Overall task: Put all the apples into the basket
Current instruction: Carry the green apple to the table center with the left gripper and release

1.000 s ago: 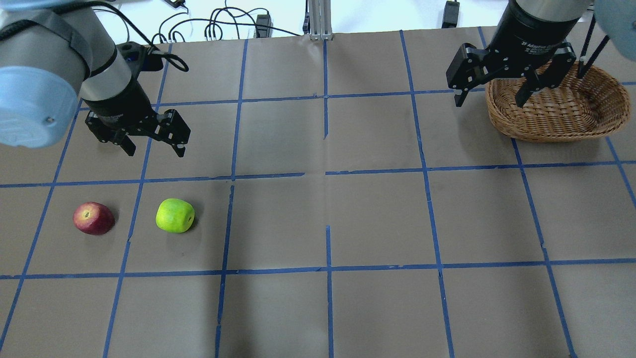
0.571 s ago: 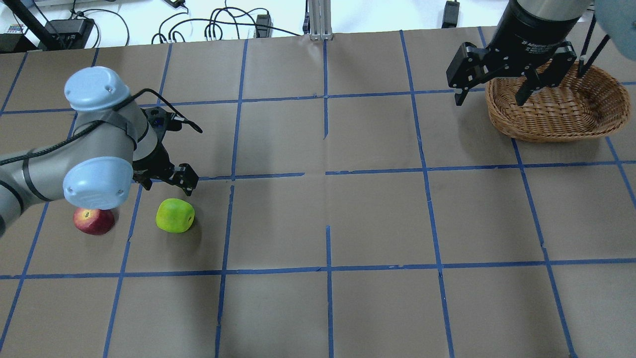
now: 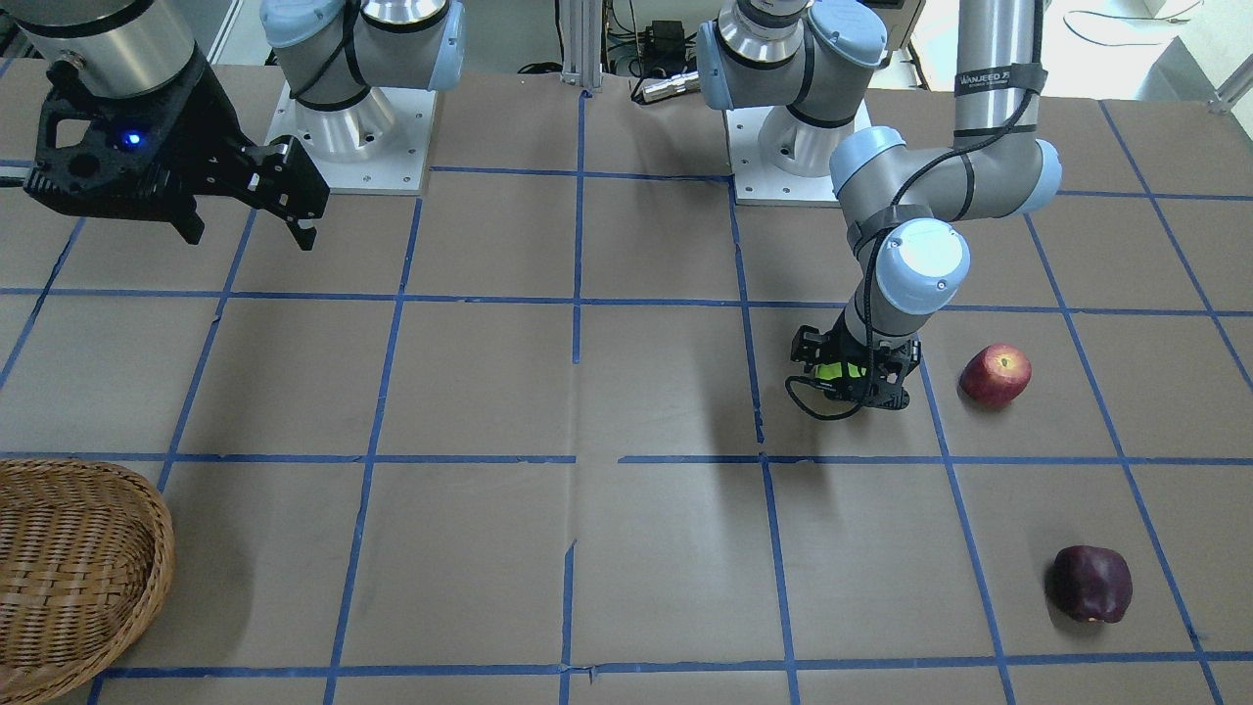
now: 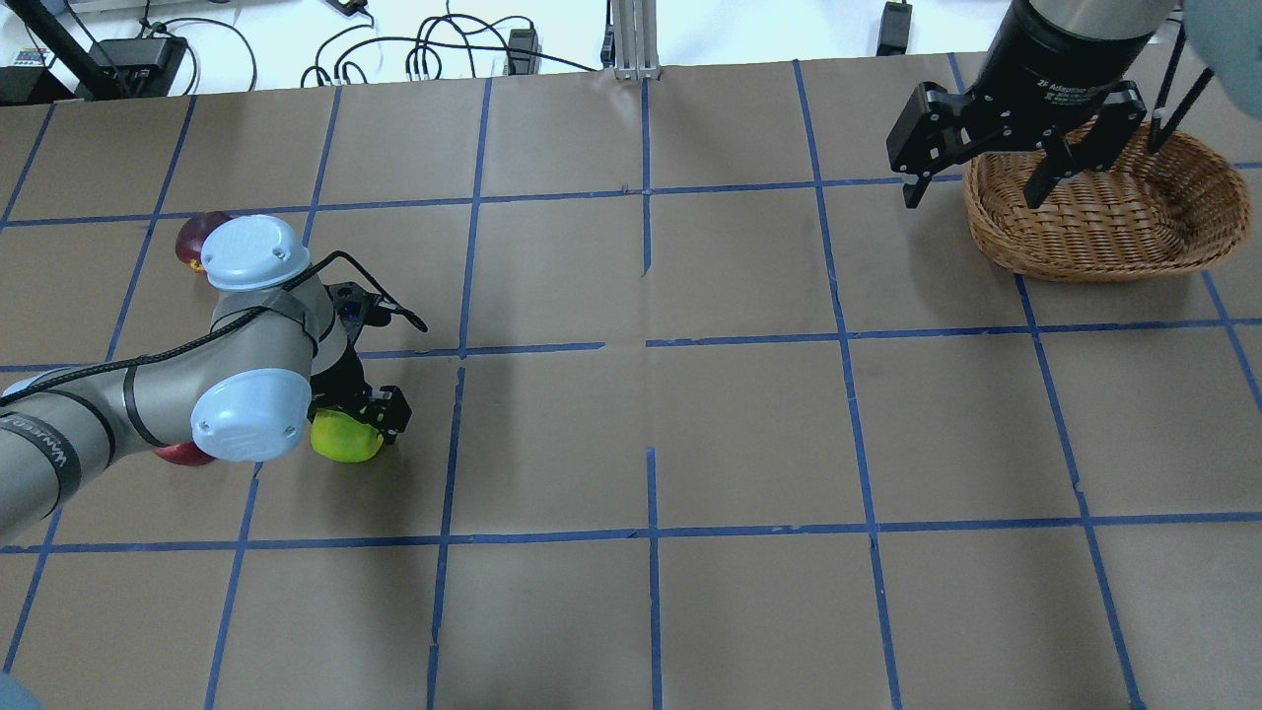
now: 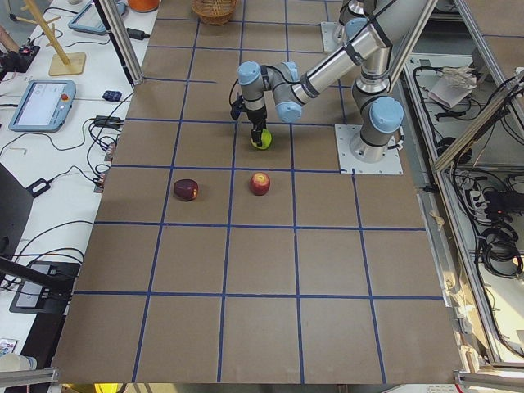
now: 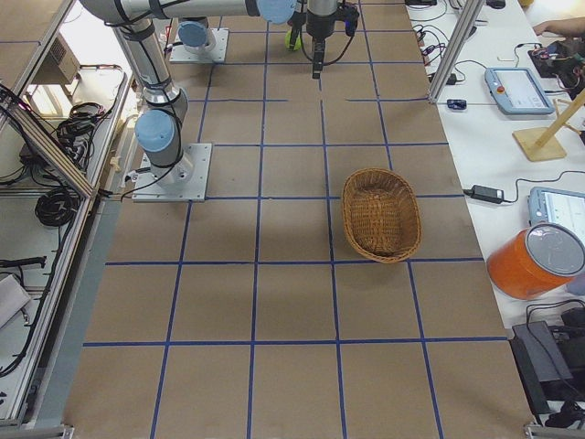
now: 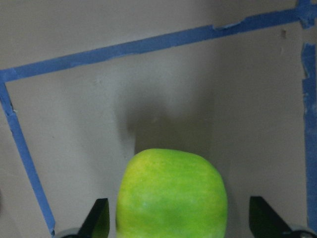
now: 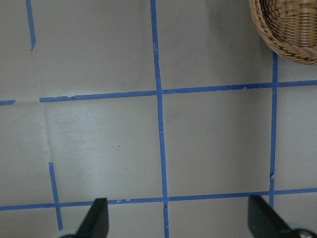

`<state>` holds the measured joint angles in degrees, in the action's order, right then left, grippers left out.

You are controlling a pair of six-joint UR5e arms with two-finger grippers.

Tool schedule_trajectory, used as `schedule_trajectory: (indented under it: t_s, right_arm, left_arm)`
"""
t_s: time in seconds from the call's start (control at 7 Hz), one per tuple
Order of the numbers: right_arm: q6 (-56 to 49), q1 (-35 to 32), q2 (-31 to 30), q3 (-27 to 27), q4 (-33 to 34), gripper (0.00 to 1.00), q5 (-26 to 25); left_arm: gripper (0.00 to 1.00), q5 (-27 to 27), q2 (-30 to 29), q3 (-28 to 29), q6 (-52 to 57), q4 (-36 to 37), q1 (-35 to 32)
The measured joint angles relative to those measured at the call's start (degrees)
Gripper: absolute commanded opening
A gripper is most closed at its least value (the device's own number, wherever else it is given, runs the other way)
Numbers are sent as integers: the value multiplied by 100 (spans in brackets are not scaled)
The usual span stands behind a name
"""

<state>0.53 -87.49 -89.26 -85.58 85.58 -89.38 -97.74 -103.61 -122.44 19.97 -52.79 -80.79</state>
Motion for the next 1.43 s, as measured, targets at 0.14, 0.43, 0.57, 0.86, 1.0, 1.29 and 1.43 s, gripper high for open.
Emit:
schedule_trajectory:
  t_s: [0.14, 0.43, 0.57, 0.86, 1.0, 1.29, 1.43]
  right_arm:
    - [0, 0, -2, -5, 0, 100, -1]
    - [6, -12, -9, -18, 1, 100, 17]
    - [8, -10, -11, -21, 2, 100, 20]
    - [5, -6, 0, -39, 7, 100, 8]
    - [-1, -3, 24, -56, 14, 100, -11]
    - [-5, 2, 80, -69, 26, 100, -20]
    - [0, 3, 215, -65, 40, 100, -14]
  left_arm:
    - [1, -7, -37, 68, -18, -4, -11]
    - [1, 198, -22, 667, -887, -379, -232]
    - [1, 497, -82, 1115, -1721, -614, -562]
    - [1, 1080, -494, 1934, -3566, -710, -1607]
    - [2, 1333, -840, 2182, -4364, -482, -2084]
    - [99, 1838, -1588, 2364, -5514, 401, -2654]
    - [100, 1969, -1821, 2410, -5838, 704, -2750]
